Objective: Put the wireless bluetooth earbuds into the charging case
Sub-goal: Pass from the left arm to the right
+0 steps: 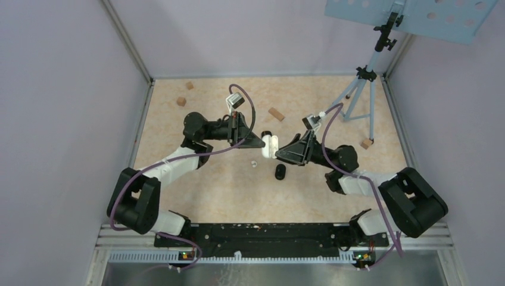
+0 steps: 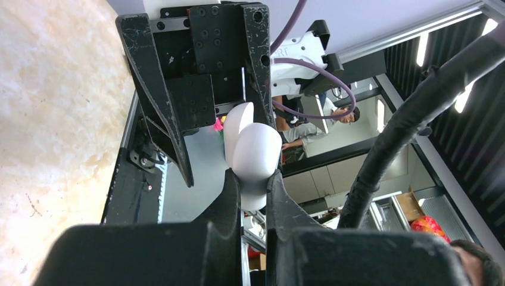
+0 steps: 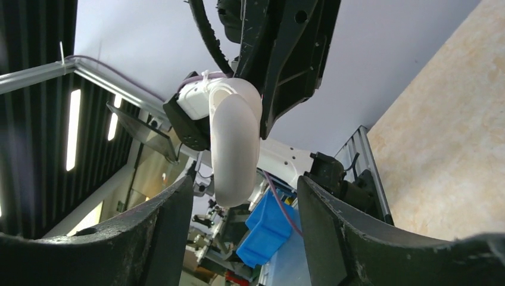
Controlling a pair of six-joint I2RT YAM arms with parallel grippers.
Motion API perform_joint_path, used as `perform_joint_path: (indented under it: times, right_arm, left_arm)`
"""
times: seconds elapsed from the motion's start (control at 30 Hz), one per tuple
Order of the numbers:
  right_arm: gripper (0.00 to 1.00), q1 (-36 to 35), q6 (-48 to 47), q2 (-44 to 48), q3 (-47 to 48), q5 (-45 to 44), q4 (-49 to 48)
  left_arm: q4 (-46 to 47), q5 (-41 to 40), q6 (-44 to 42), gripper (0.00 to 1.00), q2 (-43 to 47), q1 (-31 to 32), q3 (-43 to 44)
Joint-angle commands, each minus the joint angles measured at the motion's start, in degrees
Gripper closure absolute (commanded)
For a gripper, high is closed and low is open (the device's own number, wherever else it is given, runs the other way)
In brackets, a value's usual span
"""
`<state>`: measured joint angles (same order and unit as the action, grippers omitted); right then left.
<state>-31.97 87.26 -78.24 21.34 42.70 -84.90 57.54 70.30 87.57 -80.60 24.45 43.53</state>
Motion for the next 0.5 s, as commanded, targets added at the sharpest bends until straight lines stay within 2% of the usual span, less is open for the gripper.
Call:
perform_joint_path:
  times: [0.0,0.47]
  right_arm:
    - [0.37,0.50,1.11,0.74,3.63,2.03,-13.74]
    - [0.38,0.58,3.53,1.58,10.07,1.08,-13.71]
  left_arm:
    - [6.71,1.24,3.20,1.00,-0.51,-0.20,4.59]
    - [5.49,1.42,4.20,1.00,0.82,-0.21,8.62]
